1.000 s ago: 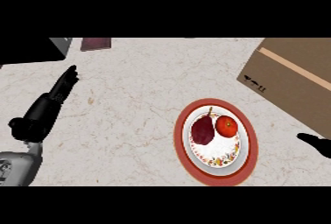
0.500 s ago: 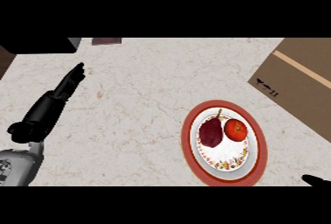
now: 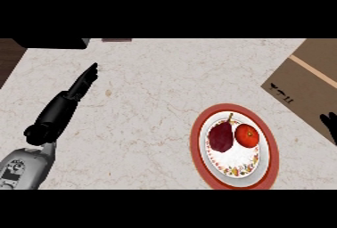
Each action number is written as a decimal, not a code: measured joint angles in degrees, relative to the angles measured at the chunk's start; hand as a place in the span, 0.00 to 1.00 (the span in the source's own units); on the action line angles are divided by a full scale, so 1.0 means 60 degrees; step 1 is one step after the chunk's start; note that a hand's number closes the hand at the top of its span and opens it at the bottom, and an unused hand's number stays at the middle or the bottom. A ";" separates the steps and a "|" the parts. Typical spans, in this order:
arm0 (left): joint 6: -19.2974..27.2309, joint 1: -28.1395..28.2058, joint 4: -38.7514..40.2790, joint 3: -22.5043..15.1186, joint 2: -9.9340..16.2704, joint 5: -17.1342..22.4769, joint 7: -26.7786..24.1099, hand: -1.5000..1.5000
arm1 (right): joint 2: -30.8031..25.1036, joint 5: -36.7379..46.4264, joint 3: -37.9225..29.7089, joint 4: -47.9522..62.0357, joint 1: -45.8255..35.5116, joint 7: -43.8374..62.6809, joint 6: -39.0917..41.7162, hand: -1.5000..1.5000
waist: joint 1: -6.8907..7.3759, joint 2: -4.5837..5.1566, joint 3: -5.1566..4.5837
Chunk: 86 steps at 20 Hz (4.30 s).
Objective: Pick the tomato from the plate and place it in the cardboard box
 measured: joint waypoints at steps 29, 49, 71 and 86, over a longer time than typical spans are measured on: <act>-0.0491 0.0033 0.0356 0.0611 -0.0308 -0.0284 -0.0163 0.50 | 0.4550 0.1862 0.3112 0.4501 -0.5045 0.2804 0.2448 0.00 | -0.0219 -0.0066 0.0034; -0.0828 0.0297 0.0161 0.1040 -0.0884 -0.0910 -0.0138 0.50 | 0.5966 0.3598 0.2075 0.6253 -0.4159 0.1637 0.2799 0.00 | -0.0270 -0.0064 0.0042; -0.1376 0.0288 0.0091 0.1628 -0.1416 -0.1470 -0.0060 0.50 | 0.6426 0.5616 0.1349 0.8420 -0.4195 -0.1104 0.1558 1.00 | -0.0251 -0.0120 -0.0009; -0.1491 0.0198 0.0080 0.1574 -0.1566 -0.1587 -0.0078 0.50 | 0.5706 0.4080 0.1474 0.8834 -0.6481 -0.7287 0.1621 1.00 | -0.0146 -0.0038 0.0046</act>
